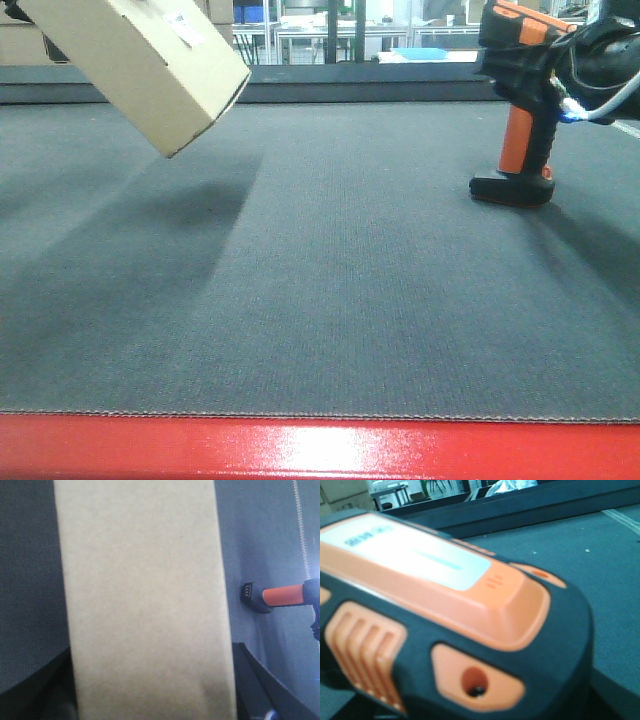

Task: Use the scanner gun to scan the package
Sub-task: 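Grasp the orange scanner gun by its head with the right gripper, then lift the scanner gun with the right gripper toward the held box, then lower the scanner gun back onto the table with the right gripper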

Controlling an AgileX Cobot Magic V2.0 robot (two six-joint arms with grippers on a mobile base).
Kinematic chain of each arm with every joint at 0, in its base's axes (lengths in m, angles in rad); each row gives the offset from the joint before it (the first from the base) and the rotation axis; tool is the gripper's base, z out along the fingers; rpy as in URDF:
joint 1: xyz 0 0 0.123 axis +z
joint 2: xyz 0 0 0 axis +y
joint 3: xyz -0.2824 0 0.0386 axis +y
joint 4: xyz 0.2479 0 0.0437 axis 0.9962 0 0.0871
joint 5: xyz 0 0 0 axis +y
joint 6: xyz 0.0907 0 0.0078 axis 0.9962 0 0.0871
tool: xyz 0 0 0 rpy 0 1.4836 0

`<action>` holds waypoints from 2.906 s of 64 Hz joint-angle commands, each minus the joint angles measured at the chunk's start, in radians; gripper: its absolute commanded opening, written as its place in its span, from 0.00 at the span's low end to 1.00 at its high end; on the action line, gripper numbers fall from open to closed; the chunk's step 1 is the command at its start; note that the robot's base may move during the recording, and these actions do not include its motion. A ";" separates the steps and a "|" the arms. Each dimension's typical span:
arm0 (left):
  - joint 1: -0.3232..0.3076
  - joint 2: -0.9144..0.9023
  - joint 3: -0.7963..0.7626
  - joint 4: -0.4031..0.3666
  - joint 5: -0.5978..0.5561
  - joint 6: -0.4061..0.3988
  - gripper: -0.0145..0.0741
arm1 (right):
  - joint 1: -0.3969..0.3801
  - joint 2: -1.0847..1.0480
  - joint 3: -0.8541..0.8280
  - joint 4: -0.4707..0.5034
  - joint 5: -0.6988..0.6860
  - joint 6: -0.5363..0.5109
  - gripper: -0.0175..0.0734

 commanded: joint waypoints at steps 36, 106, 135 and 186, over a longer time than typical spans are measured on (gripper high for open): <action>-0.002 -0.017 -0.002 0.058 0.033 0.007 0.04 | -0.004 -0.113 -0.090 -0.235 0.254 -0.001 0.02; -0.002 -0.017 -0.002 0.174 0.033 0.007 0.04 | 0.069 -0.155 -0.389 -0.475 0.785 -0.001 0.02; -0.002 -0.017 -0.002 0.174 0.033 0.007 0.04 | 0.069 -0.168 -0.389 -0.260 0.709 -0.001 0.02; -0.002 -0.017 -0.002 0.101 0.033 0.007 0.04 | -0.165 -0.210 -0.017 -0.872 0.040 0.563 0.01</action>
